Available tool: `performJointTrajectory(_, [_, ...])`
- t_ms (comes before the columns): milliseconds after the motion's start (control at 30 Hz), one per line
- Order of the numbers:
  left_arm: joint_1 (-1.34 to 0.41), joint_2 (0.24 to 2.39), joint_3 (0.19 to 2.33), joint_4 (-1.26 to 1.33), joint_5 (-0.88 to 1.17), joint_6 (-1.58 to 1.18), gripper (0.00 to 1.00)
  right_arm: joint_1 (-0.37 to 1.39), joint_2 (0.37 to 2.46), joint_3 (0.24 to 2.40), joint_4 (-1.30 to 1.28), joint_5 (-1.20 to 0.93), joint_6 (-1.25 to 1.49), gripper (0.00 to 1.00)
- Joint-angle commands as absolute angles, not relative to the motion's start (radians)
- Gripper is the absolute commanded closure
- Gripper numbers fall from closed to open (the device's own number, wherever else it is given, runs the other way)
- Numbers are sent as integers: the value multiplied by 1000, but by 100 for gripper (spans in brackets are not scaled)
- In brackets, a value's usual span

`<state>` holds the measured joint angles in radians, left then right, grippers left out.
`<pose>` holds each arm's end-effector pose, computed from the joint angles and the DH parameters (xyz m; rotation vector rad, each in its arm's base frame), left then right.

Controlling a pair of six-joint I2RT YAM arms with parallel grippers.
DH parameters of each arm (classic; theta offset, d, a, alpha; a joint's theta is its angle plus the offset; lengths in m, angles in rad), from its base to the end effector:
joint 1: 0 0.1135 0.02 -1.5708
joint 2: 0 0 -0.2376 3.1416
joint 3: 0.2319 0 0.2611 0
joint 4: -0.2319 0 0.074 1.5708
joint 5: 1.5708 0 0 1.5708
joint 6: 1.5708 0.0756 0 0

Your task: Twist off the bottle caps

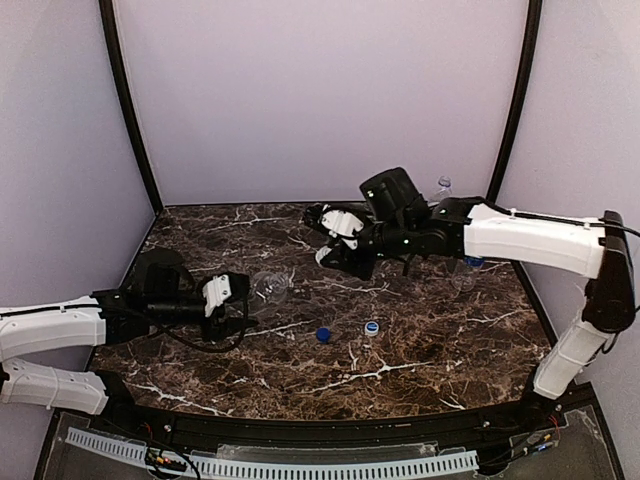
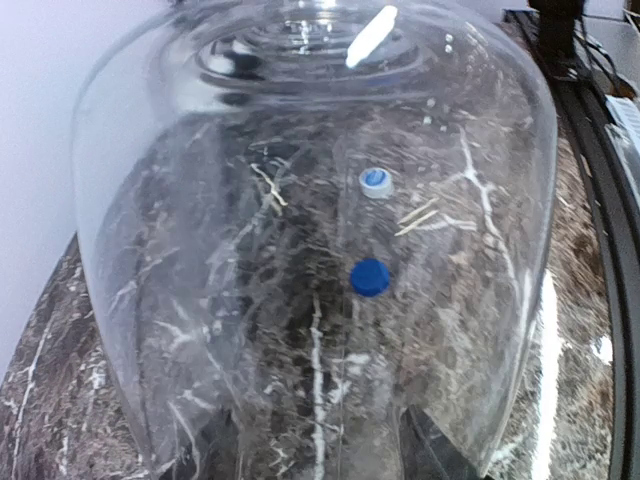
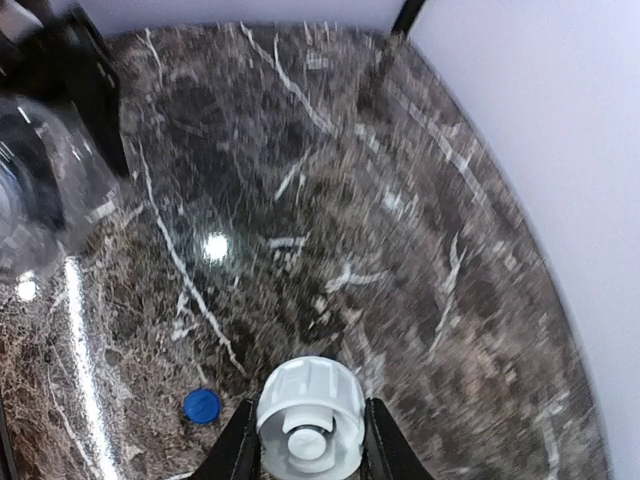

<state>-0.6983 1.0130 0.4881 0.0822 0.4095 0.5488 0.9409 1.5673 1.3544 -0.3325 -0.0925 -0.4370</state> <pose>0.1903 -0.1990 0.1783 1.3764 1.4652 -0.5069 0.2346 0.3337 0.2786 -1.4024 1.6153 0.3959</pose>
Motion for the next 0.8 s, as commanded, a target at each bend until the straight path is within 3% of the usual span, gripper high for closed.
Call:
performJointTrajectory(0, [-695, 998, 492, 283, 217, 396, 55, 913, 1738, 1354, -485, -95, -75, 100])
performJointTrajectory(633, [-692, 1010, 501, 340, 203, 388, 55, 918, 1966, 1273, -518, -154, -90, 100])
performJointTrajectory(700, [-692, 1011, 505, 336, 210, 384, 55, 921, 1963, 1281, -519, -144, -92, 84])
performJointTrajectory(767, [-692, 1012, 509, 330, 216, 382, 55, 922, 1947, 1290, -524, -131, -96, 57])
